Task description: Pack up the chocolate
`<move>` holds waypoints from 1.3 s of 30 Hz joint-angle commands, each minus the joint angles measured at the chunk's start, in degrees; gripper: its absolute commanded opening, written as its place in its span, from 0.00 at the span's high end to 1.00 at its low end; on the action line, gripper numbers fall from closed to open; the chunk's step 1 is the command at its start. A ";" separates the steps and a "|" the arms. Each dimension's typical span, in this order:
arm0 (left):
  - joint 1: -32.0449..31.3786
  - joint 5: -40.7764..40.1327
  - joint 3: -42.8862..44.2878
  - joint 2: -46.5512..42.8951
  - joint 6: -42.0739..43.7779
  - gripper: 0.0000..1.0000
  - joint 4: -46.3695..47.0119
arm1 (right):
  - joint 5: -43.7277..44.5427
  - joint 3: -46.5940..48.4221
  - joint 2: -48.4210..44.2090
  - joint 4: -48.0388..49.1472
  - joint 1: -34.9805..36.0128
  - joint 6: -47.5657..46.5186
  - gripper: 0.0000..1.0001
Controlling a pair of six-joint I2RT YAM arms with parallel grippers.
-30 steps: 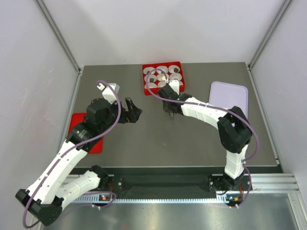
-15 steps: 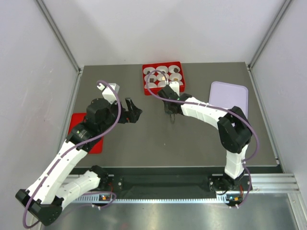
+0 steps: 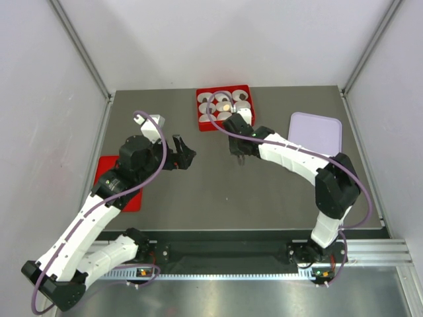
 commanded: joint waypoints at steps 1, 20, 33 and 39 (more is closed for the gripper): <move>0.02 0.12 2.14 -0.30 0.05 0.04 1.97 | -0.19 3.31 -3.56 -1.26 0.48 -1.67 0.65; 0.02 0.12 1.79 -0.21 -0.39 0.04 1.71 | -2.04 -0.98 -2.69 -0.47 -0.31 -8.44 0.58; 0.02 0.38 1.70 0.05 -0.65 0.04 1.97 | -4.76 -4.59 -2.77 1.11 -0.40 -7.56 0.61; 0.02 0.64 1.70 0.05 -0.92 0.04 2.15 | -5.56 -5.12 -4.09 1.03 -0.40 -6.95 0.63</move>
